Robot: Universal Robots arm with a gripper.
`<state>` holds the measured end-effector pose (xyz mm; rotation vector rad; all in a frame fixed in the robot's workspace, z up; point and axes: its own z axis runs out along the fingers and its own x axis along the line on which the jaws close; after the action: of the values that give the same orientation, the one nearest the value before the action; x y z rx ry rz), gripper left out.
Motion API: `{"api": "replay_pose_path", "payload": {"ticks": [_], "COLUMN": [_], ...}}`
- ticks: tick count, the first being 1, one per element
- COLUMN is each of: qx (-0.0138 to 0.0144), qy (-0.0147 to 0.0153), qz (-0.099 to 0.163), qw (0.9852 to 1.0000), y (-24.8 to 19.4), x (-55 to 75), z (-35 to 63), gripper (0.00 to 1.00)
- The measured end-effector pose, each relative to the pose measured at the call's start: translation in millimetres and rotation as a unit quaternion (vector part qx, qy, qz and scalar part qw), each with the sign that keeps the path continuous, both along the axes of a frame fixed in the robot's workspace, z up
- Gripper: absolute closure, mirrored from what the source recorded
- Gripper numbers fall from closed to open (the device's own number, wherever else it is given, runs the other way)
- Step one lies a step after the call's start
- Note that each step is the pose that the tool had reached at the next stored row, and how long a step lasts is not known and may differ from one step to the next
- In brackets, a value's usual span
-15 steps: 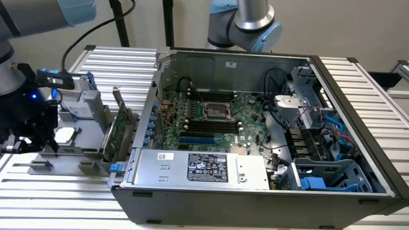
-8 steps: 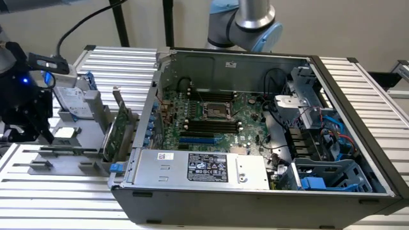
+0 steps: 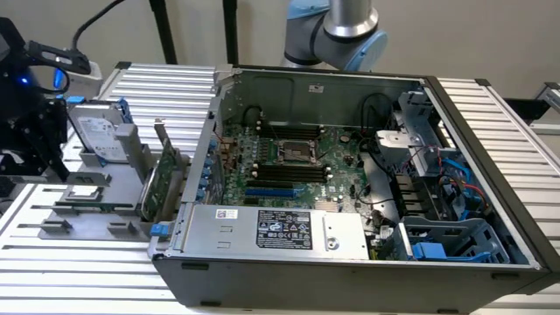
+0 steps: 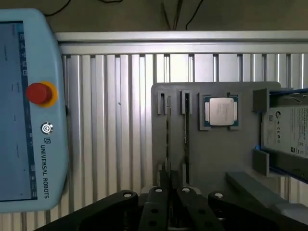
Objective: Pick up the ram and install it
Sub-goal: 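Pick up the ram and move it above insertion slot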
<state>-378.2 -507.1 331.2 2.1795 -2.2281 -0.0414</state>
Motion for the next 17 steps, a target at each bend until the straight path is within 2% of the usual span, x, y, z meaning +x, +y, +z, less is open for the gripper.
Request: {"api": "replay_pose_path", "payload": {"ticks": [4, 7, 17], "qx": [0.0015, 0.0034, 0.0128], "qy": [0.0000, 0.0000, 0.0000], "qz": [0.000, 0.000, 0.000], "qw": [1.0000, 1.0000, 0.9999], "y": [0.0, 0.0, 0.0], "x": [10.5, 23.0, 68.7], "z": [16.0, 25.3, 48.6], "gripper": [1.00, 1.00, 1.00]}}
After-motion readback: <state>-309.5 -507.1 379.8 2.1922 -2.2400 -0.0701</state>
